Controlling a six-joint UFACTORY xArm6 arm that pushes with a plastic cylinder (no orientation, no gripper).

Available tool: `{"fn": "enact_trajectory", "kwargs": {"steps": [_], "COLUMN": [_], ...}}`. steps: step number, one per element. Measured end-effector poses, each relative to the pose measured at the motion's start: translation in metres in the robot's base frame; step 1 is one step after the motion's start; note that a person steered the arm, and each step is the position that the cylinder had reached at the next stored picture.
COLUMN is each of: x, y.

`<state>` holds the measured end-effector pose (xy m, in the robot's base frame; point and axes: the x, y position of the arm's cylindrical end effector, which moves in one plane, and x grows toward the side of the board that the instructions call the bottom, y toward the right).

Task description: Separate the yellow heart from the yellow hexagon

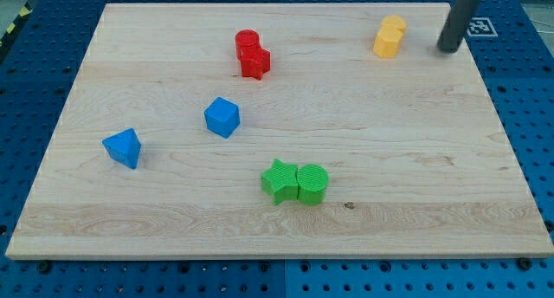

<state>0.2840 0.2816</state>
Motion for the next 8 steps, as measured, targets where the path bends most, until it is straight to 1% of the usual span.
{"fn": "enact_trajectory", "kwargs": {"steps": [1, 3, 4, 5, 6, 7, 8], "x": [-0.020, -0.014, -0.017, -0.028, -0.063, -0.052, -0.016], "y": [-0.015, -0.107, -0.132, -0.145, -0.135, -0.174, -0.185]}}
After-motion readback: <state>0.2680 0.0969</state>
